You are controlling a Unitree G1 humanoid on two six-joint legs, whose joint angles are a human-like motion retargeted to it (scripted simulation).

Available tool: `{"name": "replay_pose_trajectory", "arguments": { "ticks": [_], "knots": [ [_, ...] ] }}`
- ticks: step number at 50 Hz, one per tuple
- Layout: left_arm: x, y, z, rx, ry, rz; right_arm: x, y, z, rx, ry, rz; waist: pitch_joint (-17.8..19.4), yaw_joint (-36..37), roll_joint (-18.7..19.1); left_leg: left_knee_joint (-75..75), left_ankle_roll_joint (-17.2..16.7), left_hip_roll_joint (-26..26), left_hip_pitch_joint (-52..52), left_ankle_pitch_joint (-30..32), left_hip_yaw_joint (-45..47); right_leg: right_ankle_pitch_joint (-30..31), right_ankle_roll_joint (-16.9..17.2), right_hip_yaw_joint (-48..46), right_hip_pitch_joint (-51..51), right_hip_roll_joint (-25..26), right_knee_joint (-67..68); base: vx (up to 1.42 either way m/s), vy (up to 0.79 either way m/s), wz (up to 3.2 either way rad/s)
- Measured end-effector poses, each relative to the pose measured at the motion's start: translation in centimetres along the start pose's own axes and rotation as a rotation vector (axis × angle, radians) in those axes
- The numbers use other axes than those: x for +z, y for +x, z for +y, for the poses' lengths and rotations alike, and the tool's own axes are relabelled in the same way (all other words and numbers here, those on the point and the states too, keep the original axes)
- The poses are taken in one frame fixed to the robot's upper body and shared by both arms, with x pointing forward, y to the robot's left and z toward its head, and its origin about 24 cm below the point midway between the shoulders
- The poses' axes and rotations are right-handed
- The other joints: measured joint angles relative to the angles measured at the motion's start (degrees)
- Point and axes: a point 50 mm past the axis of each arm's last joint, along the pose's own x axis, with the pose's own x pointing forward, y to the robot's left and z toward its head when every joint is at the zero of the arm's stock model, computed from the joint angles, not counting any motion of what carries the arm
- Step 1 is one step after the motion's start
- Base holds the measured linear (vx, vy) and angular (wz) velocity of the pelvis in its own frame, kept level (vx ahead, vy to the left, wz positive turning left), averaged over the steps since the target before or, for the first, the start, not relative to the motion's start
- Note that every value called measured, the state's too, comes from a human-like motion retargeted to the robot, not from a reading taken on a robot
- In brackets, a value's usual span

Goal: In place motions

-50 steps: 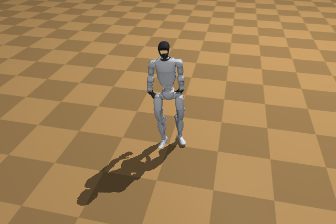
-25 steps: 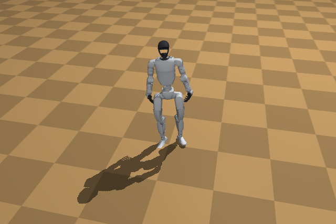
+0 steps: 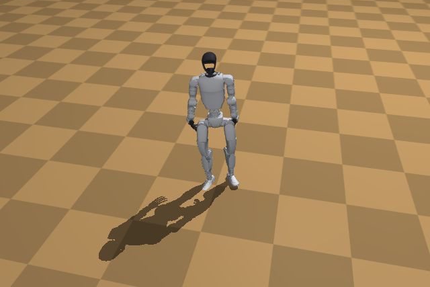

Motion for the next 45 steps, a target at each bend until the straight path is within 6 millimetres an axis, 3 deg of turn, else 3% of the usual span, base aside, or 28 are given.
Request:
{"name": "replay_pose_trajectory", "arguments": {
  "ticks": [10,20,30,45],
  "knots": [
    [0.8,-1.0,-0.2,-0.227,-0.053,0.014,1.3,-0.2,0.0,-0.009,-0.039,-0.036,-1.27,-0.48,0.39,0.08,-0.11,0.18,-1.32,-0.13,-1.08,0.19,0.42,-1.03,-1.12,-0.58,0.28,-0.01,0.00,0.09],
    [1.6,-1.1,-0.4,-0.201,-0.041,-0.007,2.2,-0.3,0.2,-0.018,-0.106,-0.050,-1.65,-0.29,0.43,0.08,-0.13,0.20,-1.39,-0.41,-1.02,0.19,0.43,-0.95,-1.19,-0.55,0.28,0.00,0.00,0.00],
    [1.4,-0.8,-0.7,-0.184,0.016,0.017,1.8,-0.3,0.2,-0.009,-0.080,-0.044,-2.13,-0.06,0.17,-0.01,-0.19,0.17,-1.54,-0.57,-1.05,0.17,0.46,-1.00,-1.40,-0.62,0.29,0.00,0.00,0.00],
    [1.3,-1.0,-0.5,-0.197,-0.040,0.015,1.6,-0.2,0.1,-0.004,-0.057,-0.050,-2.29,-0.15,-0.49,0.01,-0.28,0.21,-1.78,-0.76,-1.12,0.19,0.47,-1.08,-1.59,-0.64,0.29,0.00,0.00,0.00]
  ]
}}
